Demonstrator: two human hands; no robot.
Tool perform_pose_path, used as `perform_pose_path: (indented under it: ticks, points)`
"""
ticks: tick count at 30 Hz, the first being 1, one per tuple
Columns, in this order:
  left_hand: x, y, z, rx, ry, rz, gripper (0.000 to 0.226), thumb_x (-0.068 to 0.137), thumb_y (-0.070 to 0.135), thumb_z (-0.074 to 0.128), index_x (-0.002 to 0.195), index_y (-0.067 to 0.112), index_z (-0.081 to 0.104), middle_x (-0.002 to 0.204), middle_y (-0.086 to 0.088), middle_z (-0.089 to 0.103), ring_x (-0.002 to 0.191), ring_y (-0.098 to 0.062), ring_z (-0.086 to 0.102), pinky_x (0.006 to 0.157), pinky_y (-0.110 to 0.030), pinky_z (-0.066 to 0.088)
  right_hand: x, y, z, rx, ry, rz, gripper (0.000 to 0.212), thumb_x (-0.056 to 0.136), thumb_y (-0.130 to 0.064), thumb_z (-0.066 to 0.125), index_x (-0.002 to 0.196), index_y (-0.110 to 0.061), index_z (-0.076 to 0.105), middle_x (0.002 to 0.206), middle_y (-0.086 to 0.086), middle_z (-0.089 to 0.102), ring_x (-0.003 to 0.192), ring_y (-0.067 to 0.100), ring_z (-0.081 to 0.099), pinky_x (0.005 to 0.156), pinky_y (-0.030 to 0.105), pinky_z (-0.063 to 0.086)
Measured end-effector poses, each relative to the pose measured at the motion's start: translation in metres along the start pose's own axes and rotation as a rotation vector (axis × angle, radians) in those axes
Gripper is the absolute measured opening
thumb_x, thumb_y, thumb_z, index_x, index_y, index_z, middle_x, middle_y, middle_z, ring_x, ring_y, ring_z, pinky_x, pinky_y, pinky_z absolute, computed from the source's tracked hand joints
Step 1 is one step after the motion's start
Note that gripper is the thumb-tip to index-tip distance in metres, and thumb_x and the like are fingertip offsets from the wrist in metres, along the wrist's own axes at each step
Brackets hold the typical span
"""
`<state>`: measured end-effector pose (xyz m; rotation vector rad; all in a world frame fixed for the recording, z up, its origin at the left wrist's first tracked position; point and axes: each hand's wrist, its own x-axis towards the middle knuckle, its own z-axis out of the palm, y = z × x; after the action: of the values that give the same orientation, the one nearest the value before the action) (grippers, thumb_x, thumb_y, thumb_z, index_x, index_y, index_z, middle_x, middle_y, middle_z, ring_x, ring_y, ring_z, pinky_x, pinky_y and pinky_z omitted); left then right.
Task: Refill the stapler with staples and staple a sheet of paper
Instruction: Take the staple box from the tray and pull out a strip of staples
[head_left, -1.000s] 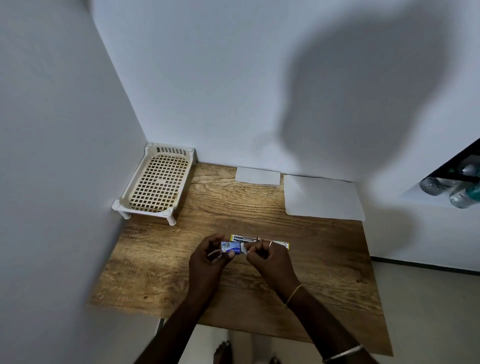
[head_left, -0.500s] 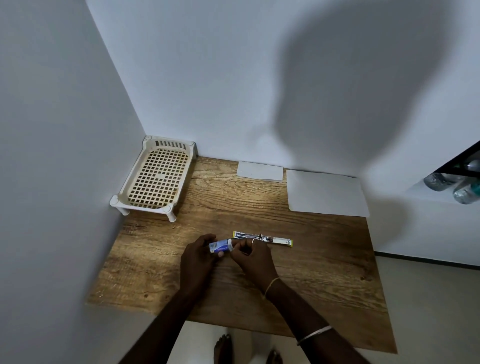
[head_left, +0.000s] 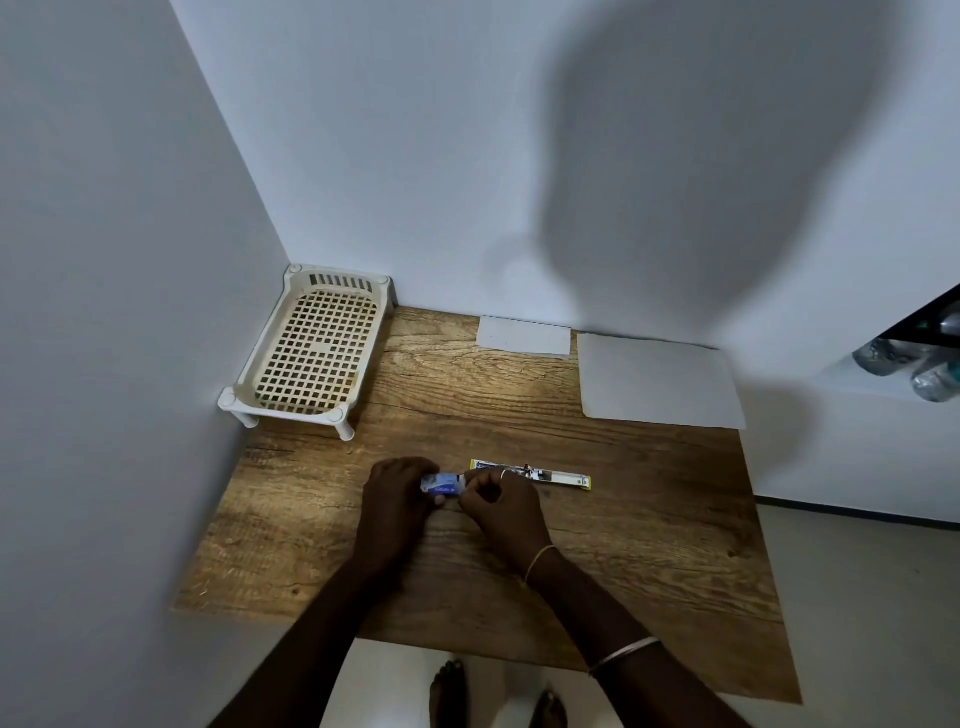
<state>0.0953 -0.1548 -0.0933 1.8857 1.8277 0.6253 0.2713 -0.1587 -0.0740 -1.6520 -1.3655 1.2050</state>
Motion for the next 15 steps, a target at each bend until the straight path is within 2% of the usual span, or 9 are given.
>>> perform_pose_path:
  ticks: [2,5,7,10,13,15]
  points:
    - [0.001,0.003,-0.005,-0.006,0.005,0.043,0.044,0.075,0.021,0.087,0.117,0.016,0.075,0.123,-0.003,0.071,0.116,-0.026,0.058,0.099,-0.035,0.041,0.001,-0.003,-0.005,0.007,0.019,-0.032,0.008,0.076,-0.011,0.076,0.07,-0.011,0.072,0.088,0.0,0.076,0.088,0.003,0.07,0.08,0.023,0.054]
    - [0.002,0.015,-0.015,-0.076,0.063,0.147,0.043,0.078,0.007,0.083,0.119,0.016,0.074,0.127,-0.005,0.068,0.118,-0.026,0.056,0.099,-0.03,0.038,0.003,-0.01,-0.014,0.062,0.015,-0.047,0.008,0.078,-0.013,0.075,0.07,-0.011,0.073,0.082,-0.001,0.075,0.078,-0.002,0.068,0.069,0.01,0.048]
    - [0.002,0.029,-0.021,-0.225,0.082,0.18,0.044,0.082,-0.001,0.077,0.12,0.019,0.074,0.127,0.003,0.068,0.119,-0.014,0.058,0.099,-0.022,0.041,0.006,-0.015,-0.02,0.088,0.0,-0.018,0.009,0.08,-0.015,0.072,0.073,-0.012,0.076,0.074,-0.004,0.074,0.066,-0.003,0.064,0.062,0.012,0.046]
    - [0.003,0.05,-0.025,-0.522,0.018,0.094,0.034,0.091,0.008,0.073,0.119,0.027,0.075,0.116,0.014,0.074,0.106,0.0,0.068,0.087,-0.013,0.051,0.012,-0.023,-0.031,0.149,-0.043,0.046,0.018,0.083,-0.023,0.068,0.076,-0.009,0.077,0.064,-0.005,0.071,0.059,0.0,0.06,0.056,0.019,0.046]
    - [0.009,0.063,-0.024,-0.732,-0.011,0.001,0.021,0.092,0.011,0.074,0.107,0.024,0.079,0.102,0.008,0.079,0.097,-0.009,0.074,0.082,-0.025,0.058,0.015,-0.033,-0.042,0.232,-0.076,0.08,0.024,0.08,-0.031,0.068,0.075,-0.008,0.076,0.061,-0.001,0.068,0.056,0.005,0.059,0.051,0.02,0.045]
    - [0.013,0.067,-0.024,-0.852,-0.028,-0.026,0.015,0.091,0.009,0.074,0.101,0.017,0.08,0.097,0.0,0.08,0.094,-0.018,0.076,0.081,-0.033,0.062,0.016,-0.039,-0.049,0.235,-0.106,0.084,0.02,0.079,-0.031,0.069,0.073,-0.013,0.075,0.063,0.002,0.066,0.057,0.006,0.059,0.052,0.022,0.044]
